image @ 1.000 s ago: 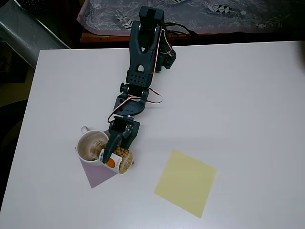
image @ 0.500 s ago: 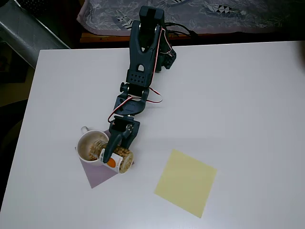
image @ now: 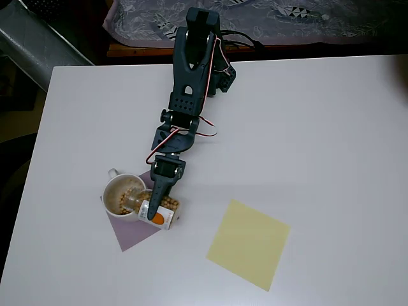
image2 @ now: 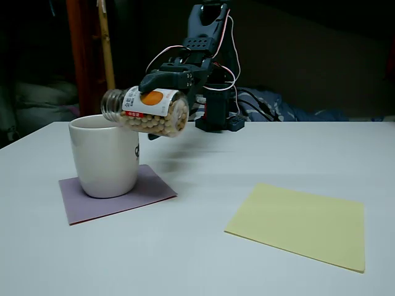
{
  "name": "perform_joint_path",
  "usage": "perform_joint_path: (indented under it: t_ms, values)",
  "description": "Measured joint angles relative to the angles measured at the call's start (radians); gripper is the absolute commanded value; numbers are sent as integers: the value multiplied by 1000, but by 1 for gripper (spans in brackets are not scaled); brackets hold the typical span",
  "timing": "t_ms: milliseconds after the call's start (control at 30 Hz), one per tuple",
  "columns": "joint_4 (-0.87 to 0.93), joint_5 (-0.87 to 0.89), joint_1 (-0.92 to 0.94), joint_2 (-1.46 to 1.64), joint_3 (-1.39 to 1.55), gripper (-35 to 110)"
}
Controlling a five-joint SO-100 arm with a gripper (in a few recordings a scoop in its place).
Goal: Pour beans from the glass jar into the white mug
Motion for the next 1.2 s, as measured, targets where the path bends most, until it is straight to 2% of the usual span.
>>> perform_joint_path:
  t_ms: [233,433,600,733,933,1200]
  values:
    - [-28,-411,-26,89,63,0]
    - [-218,-830,-101,124,218,0]
    - [-339,-1089,-207,133,341,0]
    - [-440,-1216,-282,121,416,0]
    - [-577,-1318,-348,-15,419,0]
    - [-716,-1417,-426,-400,153,0]
